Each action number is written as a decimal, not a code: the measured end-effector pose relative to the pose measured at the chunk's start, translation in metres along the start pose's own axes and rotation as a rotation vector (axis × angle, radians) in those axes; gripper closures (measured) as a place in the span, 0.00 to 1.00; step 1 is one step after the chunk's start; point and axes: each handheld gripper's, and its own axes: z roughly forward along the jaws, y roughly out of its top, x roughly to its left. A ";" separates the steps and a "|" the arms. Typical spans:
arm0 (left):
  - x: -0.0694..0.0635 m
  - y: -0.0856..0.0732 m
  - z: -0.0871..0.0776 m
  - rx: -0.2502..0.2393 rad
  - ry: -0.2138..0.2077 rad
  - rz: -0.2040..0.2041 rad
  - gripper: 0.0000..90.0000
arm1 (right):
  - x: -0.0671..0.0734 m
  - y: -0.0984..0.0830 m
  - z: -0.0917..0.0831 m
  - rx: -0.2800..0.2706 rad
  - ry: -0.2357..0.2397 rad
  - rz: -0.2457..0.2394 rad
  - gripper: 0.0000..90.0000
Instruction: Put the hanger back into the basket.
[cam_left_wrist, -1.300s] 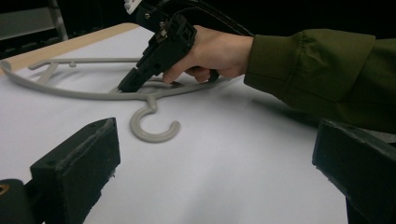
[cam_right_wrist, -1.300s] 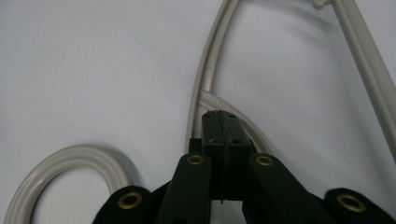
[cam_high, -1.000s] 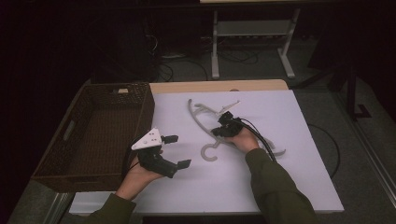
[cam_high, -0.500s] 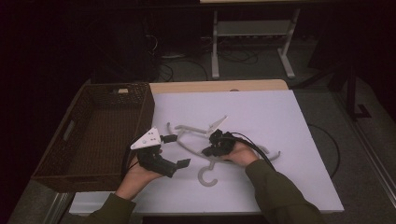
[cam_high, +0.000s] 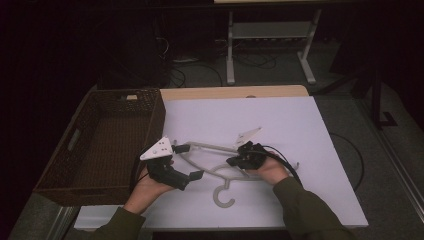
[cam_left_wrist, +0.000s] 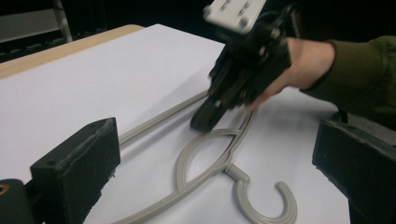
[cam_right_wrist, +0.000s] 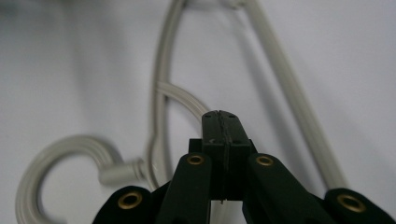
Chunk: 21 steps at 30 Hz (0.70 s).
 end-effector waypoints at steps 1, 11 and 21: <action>-0.001 0.000 0.000 0.004 -0.001 -0.001 0.01 | -0.005 -0.009 -0.013 -0.018 -0.019 0.056 0.99; -0.001 -0.001 0.002 0.010 0.003 -0.005 0.01 | -0.028 -0.061 -0.057 -0.007 -0.179 0.191 0.99; 0.000 -0.002 0.001 0.010 0.006 -0.010 0.01 | -0.030 -0.073 -0.055 0.059 -0.230 0.176 0.99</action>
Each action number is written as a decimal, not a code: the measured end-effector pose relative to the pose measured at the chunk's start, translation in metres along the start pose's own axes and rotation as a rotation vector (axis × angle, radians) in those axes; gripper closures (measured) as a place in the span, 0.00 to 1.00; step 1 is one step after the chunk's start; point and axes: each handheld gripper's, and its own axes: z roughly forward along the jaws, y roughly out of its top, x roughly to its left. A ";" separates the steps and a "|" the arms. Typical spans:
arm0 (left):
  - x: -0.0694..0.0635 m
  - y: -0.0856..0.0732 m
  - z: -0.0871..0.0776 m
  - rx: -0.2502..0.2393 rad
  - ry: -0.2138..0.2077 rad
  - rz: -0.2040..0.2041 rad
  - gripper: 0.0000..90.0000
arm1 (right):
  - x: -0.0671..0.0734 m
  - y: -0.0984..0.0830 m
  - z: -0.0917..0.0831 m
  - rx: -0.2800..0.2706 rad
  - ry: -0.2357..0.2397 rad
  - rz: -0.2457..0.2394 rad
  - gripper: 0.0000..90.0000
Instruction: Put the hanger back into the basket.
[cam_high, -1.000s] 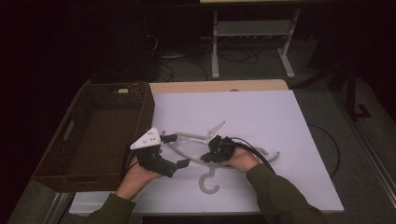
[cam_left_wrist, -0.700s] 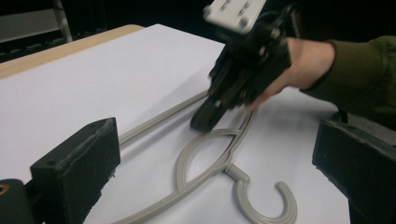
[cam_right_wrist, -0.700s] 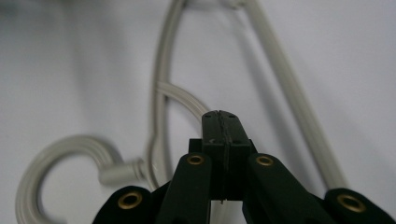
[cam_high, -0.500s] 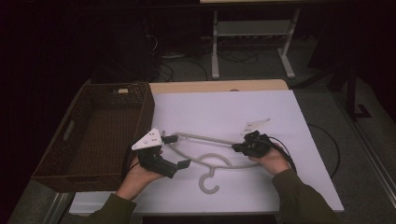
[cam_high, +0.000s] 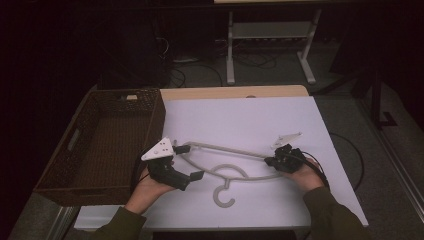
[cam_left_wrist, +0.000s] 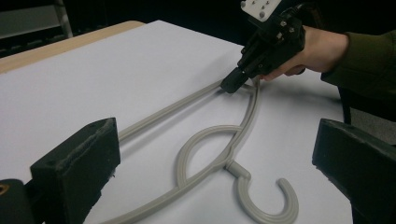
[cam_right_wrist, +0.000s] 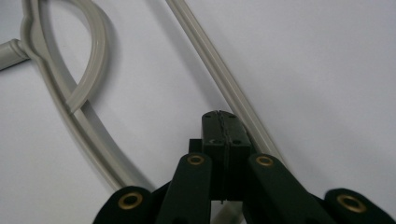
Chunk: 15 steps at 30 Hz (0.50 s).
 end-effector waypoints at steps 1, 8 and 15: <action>0.000 0.000 0.000 -0.001 0.000 -0.001 0.01 | -0.001 0.001 0.002 0.000 -0.016 -0.006 0.99; 0.001 0.000 0.000 0.004 -0.001 0.005 0.01 | -0.015 0.008 0.012 0.016 -0.075 0.000 0.99; 0.001 0.000 0.001 0.005 0.000 0.003 0.01 | -0.044 0.021 0.025 0.003 -0.150 0.044 0.99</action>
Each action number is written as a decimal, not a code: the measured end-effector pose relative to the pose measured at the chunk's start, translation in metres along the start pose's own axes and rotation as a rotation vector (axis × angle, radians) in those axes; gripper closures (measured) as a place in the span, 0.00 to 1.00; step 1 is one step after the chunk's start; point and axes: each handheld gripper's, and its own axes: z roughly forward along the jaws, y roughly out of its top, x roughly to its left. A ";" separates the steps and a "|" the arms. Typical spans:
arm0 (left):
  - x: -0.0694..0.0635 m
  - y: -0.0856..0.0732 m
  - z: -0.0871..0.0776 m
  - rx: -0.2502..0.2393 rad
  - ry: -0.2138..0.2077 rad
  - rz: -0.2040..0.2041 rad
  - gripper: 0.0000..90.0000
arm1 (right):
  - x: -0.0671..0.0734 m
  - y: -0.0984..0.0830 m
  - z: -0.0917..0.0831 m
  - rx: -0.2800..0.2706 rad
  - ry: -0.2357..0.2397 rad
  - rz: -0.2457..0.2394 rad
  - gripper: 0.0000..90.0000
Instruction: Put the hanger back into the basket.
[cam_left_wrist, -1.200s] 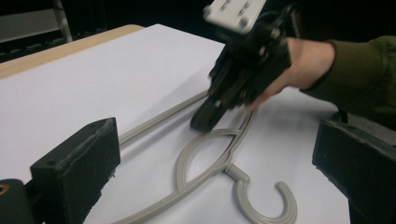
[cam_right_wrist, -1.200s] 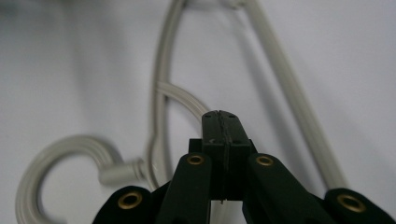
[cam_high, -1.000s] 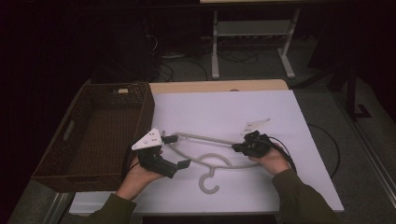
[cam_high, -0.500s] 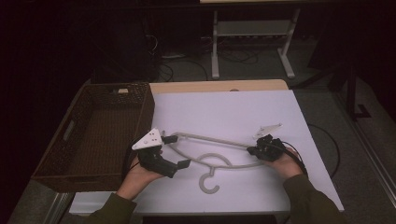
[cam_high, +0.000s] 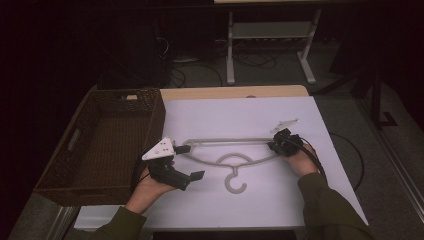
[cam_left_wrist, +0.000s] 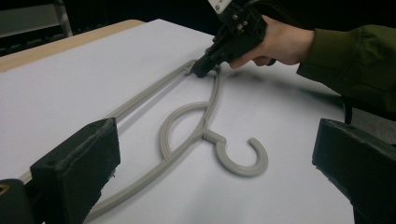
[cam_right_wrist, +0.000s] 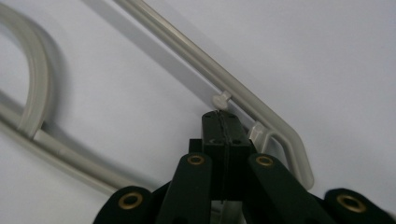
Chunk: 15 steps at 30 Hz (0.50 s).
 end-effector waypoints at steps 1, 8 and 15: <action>0.000 0.000 0.000 0.000 0.000 -0.001 0.01 | -0.002 0.001 0.002 0.001 -0.003 0.002 0.99; 0.001 0.001 -0.002 -0.011 0.010 -0.012 0.01 | 0.019 0.019 -0.002 -0.089 0.097 0.014 0.99; 0.003 0.002 -0.003 -0.013 0.018 -0.010 0.01 | 0.076 0.054 0.020 -0.131 0.275 -0.069 0.99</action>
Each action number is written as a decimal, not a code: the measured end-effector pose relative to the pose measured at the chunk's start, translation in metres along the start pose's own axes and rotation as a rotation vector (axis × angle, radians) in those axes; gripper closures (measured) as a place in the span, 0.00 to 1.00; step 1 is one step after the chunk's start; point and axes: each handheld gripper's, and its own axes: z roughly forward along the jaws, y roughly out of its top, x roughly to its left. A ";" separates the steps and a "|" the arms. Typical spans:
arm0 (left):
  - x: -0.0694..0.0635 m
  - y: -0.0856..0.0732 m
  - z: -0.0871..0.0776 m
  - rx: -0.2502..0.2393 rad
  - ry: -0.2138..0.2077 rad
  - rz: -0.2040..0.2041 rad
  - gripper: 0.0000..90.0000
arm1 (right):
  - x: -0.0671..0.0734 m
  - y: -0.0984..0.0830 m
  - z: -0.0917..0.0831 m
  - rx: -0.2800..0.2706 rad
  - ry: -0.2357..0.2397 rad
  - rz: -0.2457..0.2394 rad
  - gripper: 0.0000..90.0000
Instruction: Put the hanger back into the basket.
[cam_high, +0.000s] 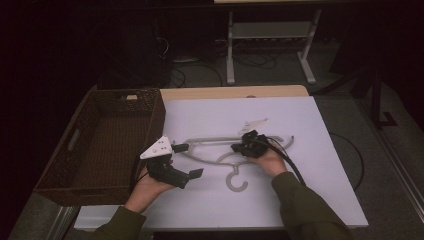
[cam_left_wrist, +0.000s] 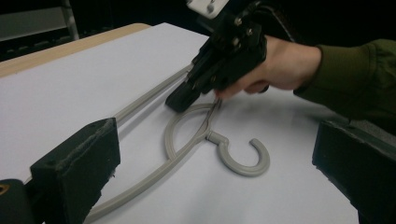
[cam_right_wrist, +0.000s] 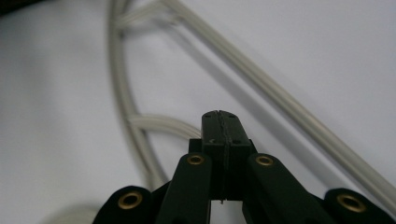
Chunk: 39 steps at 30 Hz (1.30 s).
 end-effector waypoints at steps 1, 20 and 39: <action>0.000 0.000 0.000 -0.001 0.001 0.000 0.01 | 0.007 0.005 0.006 0.001 0.023 -0.014 0.99; 0.002 -0.001 -0.001 -0.006 0.009 -0.003 0.01 | 0.042 0.025 0.056 0.071 0.146 -0.114 0.99; 0.000 -0.001 -0.002 -0.001 0.005 -0.001 0.01 | 0.079 -0.030 0.001 0.112 0.255 -0.229 0.99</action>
